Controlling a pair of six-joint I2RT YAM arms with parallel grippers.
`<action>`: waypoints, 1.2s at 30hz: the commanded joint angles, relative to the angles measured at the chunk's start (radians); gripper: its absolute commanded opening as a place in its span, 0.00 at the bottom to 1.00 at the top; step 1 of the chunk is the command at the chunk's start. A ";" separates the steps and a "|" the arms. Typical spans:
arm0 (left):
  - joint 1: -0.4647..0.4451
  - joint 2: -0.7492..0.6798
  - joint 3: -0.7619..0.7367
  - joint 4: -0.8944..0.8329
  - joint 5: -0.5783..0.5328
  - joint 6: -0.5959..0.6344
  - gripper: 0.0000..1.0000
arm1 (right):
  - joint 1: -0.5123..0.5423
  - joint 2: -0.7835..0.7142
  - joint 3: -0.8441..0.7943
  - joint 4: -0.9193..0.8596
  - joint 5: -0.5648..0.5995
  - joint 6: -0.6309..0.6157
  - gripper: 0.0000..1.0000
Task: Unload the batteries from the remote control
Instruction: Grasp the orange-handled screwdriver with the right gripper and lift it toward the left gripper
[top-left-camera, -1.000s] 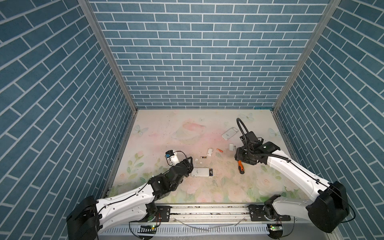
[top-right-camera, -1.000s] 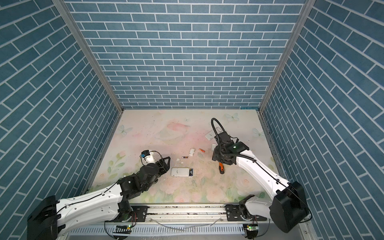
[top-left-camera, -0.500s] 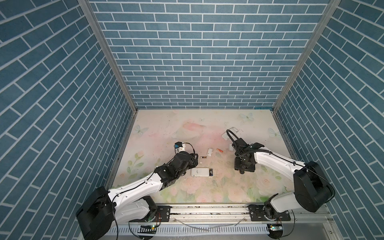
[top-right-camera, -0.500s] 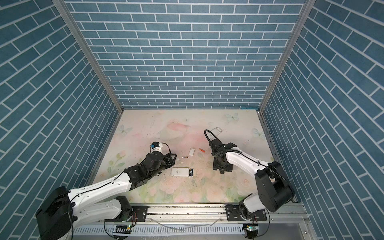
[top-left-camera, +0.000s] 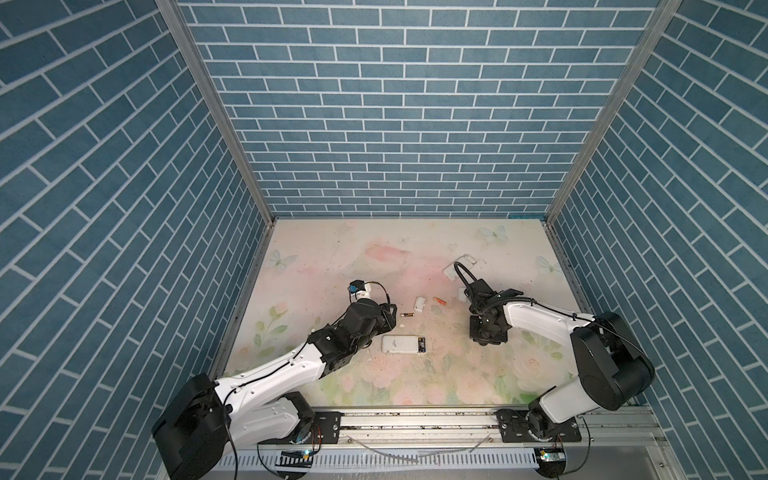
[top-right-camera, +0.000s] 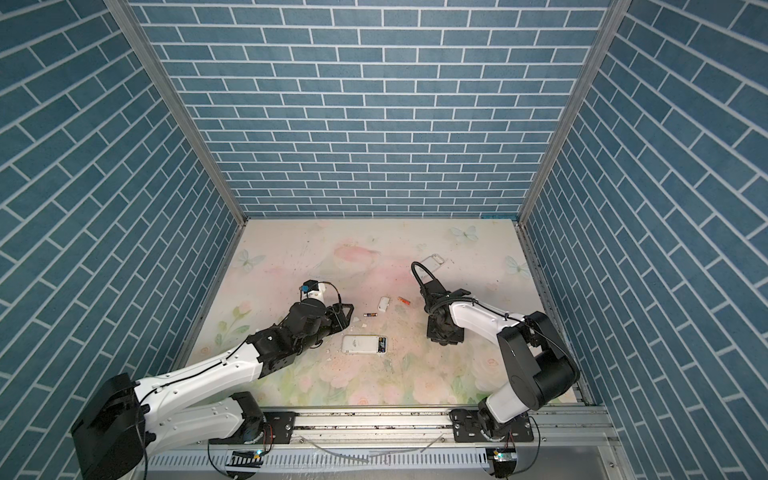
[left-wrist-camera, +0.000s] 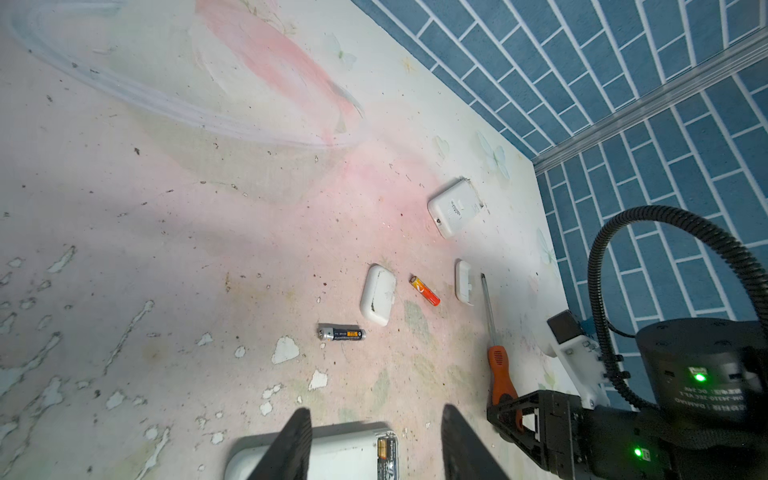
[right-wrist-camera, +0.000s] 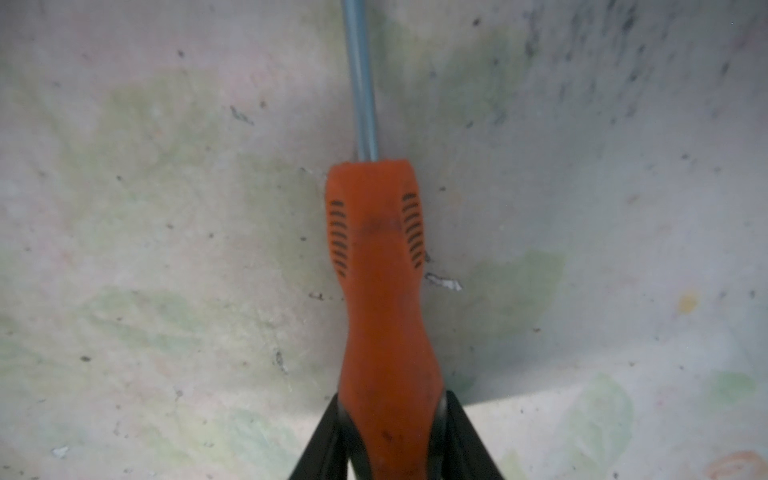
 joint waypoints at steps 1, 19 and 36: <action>0.014 0.016 0.042 -0.022 0.024 0.020 0.52 | -0.003 -0.045 -0.025 -0.006 0.010 -0.014 0.08; 0.063 0.380 0.232 0.503 0.474 -0.009 0.58 | 0.006 -0.447 0.127 -0.036 -0.212 -0.151 0.00; 0.027 0.546 0.309 0.743 0.523 -0.090 0.57 | 0.031 -0.413 0.151 0.124 -0.399 -0.176 0.00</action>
